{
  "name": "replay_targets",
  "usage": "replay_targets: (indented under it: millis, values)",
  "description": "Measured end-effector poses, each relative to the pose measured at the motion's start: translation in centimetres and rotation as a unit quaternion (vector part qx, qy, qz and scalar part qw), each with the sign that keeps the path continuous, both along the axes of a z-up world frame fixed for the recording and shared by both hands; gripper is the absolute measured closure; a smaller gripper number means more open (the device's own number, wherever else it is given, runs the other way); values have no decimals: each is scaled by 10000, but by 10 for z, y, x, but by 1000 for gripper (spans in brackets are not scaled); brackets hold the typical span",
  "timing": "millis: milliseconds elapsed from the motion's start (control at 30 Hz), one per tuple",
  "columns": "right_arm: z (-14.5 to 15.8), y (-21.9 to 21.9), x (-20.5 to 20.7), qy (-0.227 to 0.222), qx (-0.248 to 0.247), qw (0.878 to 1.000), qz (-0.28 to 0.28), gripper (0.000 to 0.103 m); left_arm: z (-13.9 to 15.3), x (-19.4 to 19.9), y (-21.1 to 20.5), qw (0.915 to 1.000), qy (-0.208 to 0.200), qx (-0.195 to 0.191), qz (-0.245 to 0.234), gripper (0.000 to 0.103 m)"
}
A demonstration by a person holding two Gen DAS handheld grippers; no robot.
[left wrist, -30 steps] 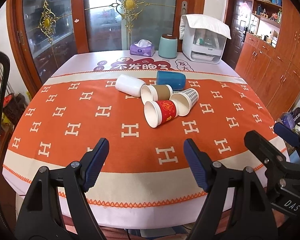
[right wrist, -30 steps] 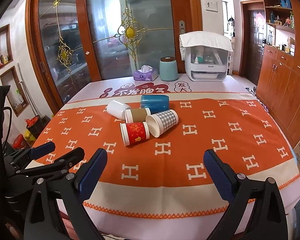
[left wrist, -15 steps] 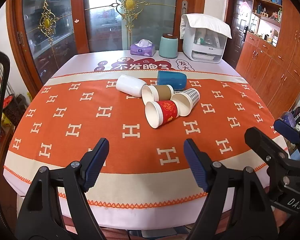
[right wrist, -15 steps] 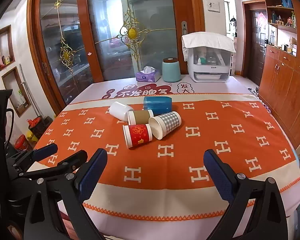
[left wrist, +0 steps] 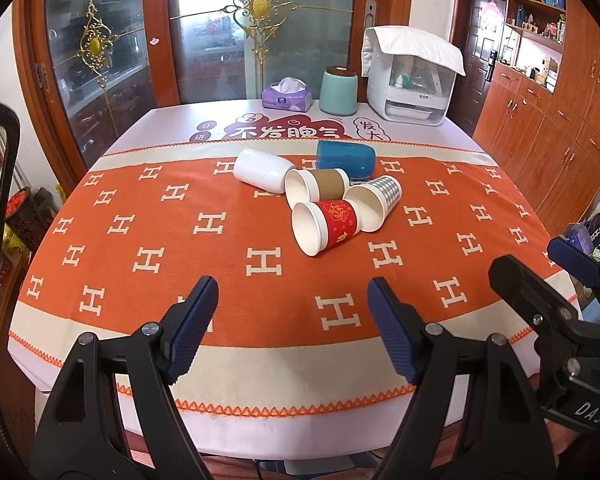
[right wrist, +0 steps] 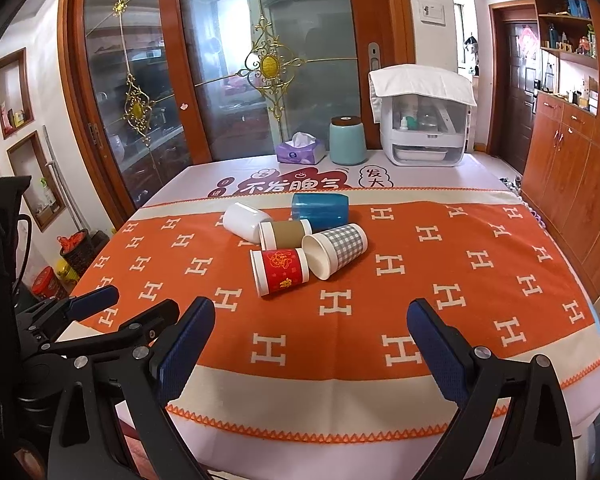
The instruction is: Flip cup upside down
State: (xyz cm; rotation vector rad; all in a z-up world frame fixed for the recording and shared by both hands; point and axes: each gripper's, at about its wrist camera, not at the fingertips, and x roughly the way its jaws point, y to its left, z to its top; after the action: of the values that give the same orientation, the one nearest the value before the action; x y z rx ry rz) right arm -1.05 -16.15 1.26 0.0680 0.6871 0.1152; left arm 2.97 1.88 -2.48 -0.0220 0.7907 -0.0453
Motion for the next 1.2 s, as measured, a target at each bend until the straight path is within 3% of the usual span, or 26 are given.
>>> replay_targets:
  millis: [700, 967, 1200]
  values:
    - [-2, 7, 6, 50, 11, 9999, 145, 5, -2, 7, 6, 10000, 62, 15, 46, 28]
    - [-5, 6, 21, 146, -11, 9995, 263, 5, -6, 19, 11, 9998, 107, 55, 149, 28]
    - [-11, 9, 59, 516, 246, 9975, 423, 9, -13, 40, 23, 9991, 135, 215, 343, 28]
